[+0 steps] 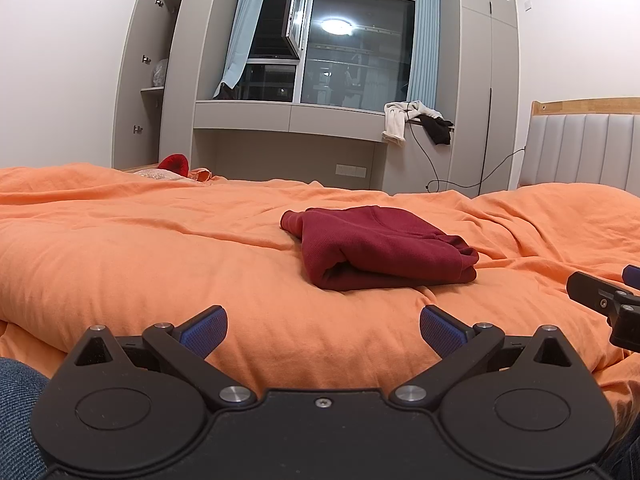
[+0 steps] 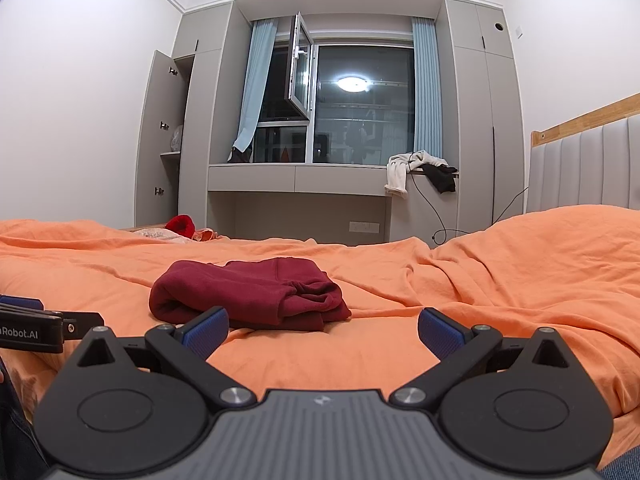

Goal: Fold small clothes

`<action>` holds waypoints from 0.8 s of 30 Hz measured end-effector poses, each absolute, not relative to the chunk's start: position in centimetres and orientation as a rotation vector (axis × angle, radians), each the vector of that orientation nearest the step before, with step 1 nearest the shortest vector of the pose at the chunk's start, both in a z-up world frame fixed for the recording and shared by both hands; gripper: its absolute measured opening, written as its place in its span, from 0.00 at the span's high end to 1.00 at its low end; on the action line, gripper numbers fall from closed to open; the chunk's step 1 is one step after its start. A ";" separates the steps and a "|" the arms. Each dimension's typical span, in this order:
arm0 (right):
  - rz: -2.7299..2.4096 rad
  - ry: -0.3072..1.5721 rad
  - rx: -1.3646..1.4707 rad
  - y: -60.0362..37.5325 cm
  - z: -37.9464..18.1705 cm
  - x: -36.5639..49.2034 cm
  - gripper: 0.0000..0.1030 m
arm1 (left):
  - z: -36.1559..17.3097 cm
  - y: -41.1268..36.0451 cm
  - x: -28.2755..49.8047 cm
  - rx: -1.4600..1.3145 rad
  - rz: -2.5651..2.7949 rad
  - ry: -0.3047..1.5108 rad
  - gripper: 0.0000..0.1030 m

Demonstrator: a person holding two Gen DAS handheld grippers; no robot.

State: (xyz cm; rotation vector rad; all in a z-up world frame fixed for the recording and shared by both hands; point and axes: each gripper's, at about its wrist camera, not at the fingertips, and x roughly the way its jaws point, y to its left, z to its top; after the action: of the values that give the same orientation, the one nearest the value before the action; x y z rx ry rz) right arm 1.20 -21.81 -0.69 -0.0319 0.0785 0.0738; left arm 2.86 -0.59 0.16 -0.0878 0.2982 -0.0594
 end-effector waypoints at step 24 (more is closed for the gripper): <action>0.076 0.084 -0.038 -21.9 -1.1 1.2 0.00 | 0.1 -0.6 2.9 -0.085 -0.060 0.300 0.01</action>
State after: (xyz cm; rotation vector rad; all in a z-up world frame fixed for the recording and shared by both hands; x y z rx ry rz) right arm 1.19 -21.92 -1.09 -0.0377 0.0837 0.0761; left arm 2.89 -0.61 0.13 -0.0847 0.3003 -0.0601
